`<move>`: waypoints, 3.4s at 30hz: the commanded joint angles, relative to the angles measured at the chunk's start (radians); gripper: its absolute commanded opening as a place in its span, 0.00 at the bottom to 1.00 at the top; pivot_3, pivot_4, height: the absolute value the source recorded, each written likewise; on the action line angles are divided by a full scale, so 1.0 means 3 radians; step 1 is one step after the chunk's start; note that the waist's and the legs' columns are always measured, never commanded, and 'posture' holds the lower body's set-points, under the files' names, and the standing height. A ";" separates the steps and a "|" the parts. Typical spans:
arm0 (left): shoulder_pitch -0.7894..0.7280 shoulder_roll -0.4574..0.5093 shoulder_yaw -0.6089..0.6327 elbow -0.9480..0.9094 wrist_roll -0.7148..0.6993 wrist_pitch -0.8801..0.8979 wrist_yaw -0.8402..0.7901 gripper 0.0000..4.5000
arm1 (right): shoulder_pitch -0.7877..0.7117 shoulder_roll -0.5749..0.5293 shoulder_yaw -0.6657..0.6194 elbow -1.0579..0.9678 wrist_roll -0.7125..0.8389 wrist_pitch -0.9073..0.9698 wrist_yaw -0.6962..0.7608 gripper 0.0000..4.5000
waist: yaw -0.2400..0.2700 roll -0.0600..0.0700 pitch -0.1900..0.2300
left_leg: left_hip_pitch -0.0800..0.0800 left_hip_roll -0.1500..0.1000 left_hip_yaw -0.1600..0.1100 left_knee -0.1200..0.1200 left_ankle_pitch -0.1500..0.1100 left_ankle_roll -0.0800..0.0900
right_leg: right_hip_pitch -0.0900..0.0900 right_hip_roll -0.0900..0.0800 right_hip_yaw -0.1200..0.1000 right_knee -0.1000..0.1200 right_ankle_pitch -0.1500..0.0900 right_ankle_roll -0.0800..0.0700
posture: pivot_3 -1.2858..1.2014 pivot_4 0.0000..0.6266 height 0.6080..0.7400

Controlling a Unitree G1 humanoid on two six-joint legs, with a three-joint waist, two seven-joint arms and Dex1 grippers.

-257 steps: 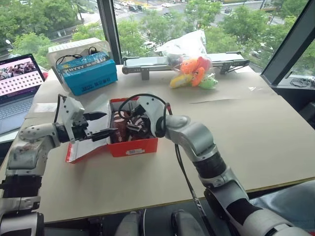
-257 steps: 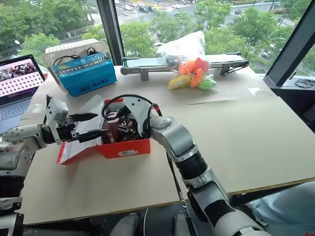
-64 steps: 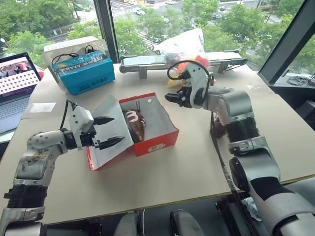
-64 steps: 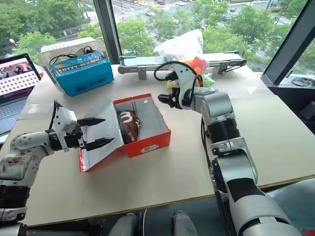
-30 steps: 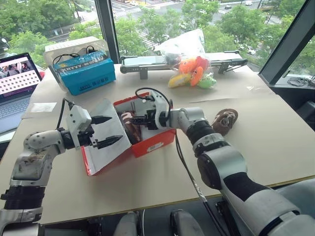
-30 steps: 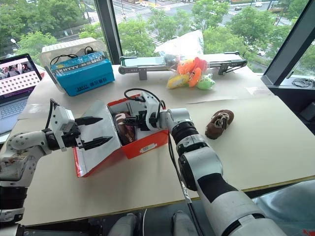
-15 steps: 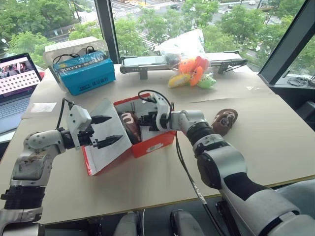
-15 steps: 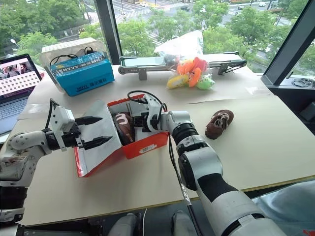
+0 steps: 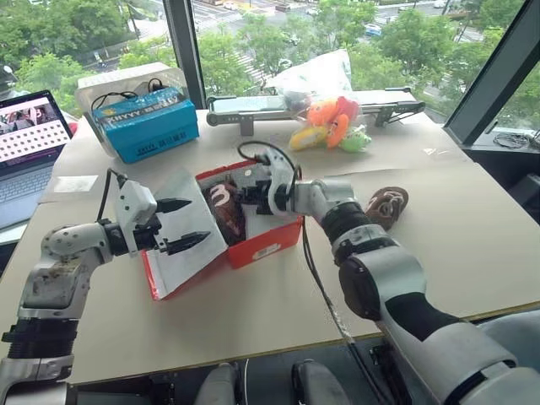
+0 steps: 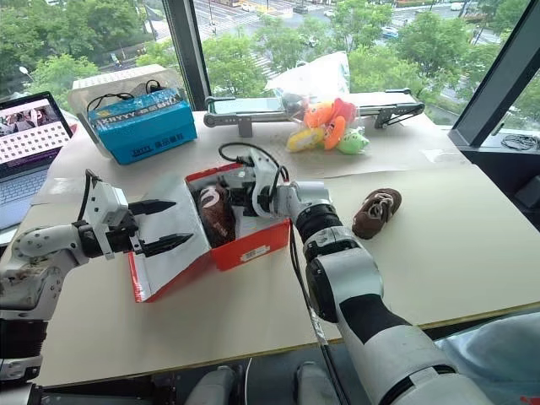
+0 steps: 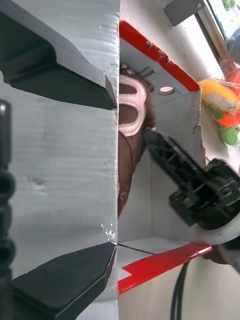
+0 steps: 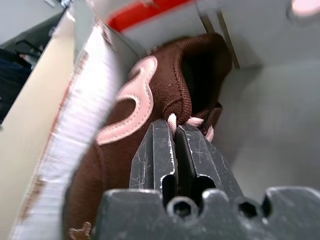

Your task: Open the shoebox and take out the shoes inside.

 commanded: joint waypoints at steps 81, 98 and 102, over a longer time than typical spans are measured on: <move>-0.0339 -0.0016 -0.0134 0.0090 0.0055 -0.0012 -0.0164 1.00 | 0.1170 -0.0284 -0.1639 -0.2754 0.2205 0.0920 -0.1651 0.00 | 0.0002 -0.0011 -0.0009 | 0.0014 0.0044 0.0017 -0.0010 -0.0002 -0.0003 | 0.0000 0.0043 0.0014 -0.0001 -0.0011 -0.0021 | 0.52 0.24 1.00; -0.0346 -0.0059 -0.0184 0.0096 0.0058 -0.0019 -0.0146 1.00 | 0.1696 -0.1749 -0.1458 -0.3718 0.1391 0.1393 -0.2560 0.00 | 0.0054 -0.0005 -0.0005 | 0.0005 0.0049 0.0031 -0.0008 -0.0002 -0.0003 | -0.0003 0.0040 0.0011 -0.0009 -0.0013 -0.0019 | 0.52 0.24 1.00; -0.0378 -0.0095 -0.0220 0.0135 0.0066 -0.0039 -0.0164 1.00 | 0.1896 -0.1837 -0.1637 -0.3693 0.1198 0.1461 -0.2723 0.00 | 0.0057 -0.0005 -0.0005 | 0.0006 0.0049 0.0031 -0.0006 -0.0002 -0.0003 | -0.0002 0.0041 0.0012 -0.0006 -0.0018 -0.0012 | 0.52 0.24 1.00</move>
